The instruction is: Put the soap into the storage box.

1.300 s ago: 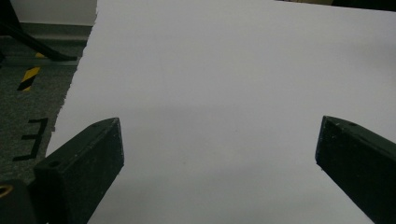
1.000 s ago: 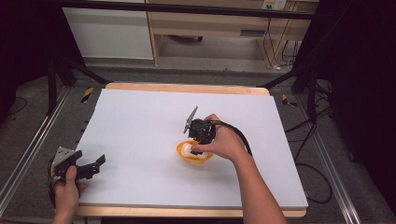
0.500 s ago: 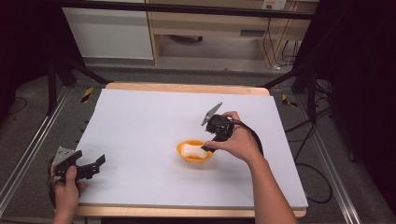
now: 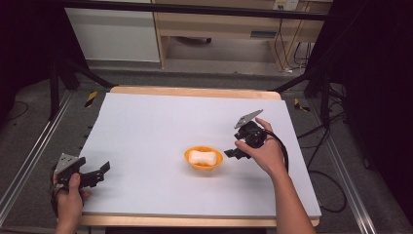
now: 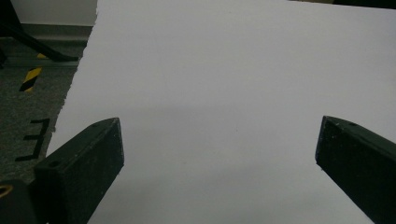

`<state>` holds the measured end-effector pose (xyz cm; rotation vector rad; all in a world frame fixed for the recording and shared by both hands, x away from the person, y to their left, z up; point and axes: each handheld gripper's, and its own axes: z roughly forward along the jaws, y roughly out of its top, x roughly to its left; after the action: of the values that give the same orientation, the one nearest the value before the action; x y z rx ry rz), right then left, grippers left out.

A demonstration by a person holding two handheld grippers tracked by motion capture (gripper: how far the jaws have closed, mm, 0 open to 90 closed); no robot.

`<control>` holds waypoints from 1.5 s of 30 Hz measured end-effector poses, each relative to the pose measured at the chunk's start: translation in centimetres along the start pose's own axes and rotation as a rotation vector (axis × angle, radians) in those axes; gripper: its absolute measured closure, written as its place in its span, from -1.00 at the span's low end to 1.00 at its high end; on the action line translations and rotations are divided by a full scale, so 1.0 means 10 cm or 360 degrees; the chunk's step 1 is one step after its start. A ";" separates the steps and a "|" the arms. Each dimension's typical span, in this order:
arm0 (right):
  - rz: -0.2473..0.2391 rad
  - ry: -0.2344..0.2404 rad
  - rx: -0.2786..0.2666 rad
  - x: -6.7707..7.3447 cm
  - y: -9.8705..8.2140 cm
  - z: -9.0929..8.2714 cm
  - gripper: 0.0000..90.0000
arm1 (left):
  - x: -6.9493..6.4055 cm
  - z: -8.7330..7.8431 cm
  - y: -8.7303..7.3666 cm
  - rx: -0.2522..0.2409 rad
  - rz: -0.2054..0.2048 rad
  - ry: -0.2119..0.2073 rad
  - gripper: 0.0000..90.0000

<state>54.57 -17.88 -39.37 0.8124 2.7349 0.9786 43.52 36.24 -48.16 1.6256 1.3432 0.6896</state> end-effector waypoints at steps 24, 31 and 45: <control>0.0174 -0.0292 -0.0060 -0.07 -0.69 -0.18 -0.99 | -0.01 0.00 0.00 -0.0001 0.0005 0.0000 -0.99; 0.0249 -0.0318 -0.0101 -0.10 -0.99 -0.27 -0.99 | -0.01 0.00 0.00 -0.0001 0.0010 0.0001 -0.99; 0.0379 -0.0364 -0.0198 -0.10 -1.43 -0.40 -0.99 | -0.01 0.00 0.00 -0.0004 0.0012 0.0002 -0.98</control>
<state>47.87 -29.83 -45.21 1.1677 2.3991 1.0144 43.49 36.11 -48.17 1.6293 1.3371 0.6971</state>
